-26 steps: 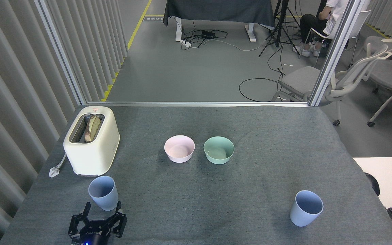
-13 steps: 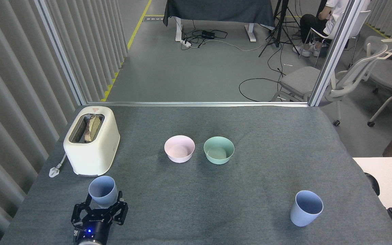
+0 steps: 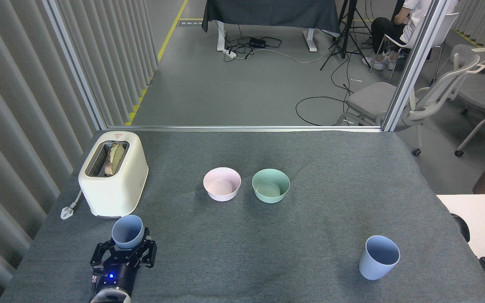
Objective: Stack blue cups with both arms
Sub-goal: 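Carry the blue cup with the left gripper toward the table center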
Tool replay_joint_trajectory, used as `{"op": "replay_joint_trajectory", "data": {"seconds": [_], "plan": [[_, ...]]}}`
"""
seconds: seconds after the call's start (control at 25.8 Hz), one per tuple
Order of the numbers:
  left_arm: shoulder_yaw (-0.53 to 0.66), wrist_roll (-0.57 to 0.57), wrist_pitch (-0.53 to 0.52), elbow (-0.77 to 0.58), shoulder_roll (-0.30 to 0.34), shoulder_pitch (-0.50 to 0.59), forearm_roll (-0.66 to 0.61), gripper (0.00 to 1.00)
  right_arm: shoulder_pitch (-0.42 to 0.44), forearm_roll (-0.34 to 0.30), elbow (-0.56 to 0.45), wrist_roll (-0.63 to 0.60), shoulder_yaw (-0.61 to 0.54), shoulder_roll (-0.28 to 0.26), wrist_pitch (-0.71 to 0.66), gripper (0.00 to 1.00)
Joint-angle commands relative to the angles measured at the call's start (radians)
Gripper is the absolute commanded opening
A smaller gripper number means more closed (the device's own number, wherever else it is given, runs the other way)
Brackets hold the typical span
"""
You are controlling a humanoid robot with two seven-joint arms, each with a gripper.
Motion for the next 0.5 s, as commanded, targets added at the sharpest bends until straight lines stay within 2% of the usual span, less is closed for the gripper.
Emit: {"op": "replay_joint_trajectory", "data": {"seconds": [0.0, 0.08, 0.23, 0.46], "plan": [[-0.003, 0.001, -0.040, -0.092, 0.000, 0.023, -0.001, 0.60, 0.000, 0.000, 0.000, 0.000, 0.000, 0.000, 0.000, 1.00], [-0.045, 0.001, -0.077, -0.140, -0.006, 0.032, -0.005, 0.61, 0.000, 0.002, 0.000, 0.000, 0.000, 0.000, 0.000, 1.00], [-0.240, 0.002, -0.077, -0.152, -0.015, 0.029, -0.014, 0.61, -0.002, 0.002, 0.000, 0.000, 0.002, 0.000, 0.000, 1.00], [-0.405, 0.001, -0.077, -0.135, -0.146, 0.020, -0.049, 0.61, -0.002, 0.002, 0.000, 0.000, 0.002, 0.002, 0.000, 1.00]]}}
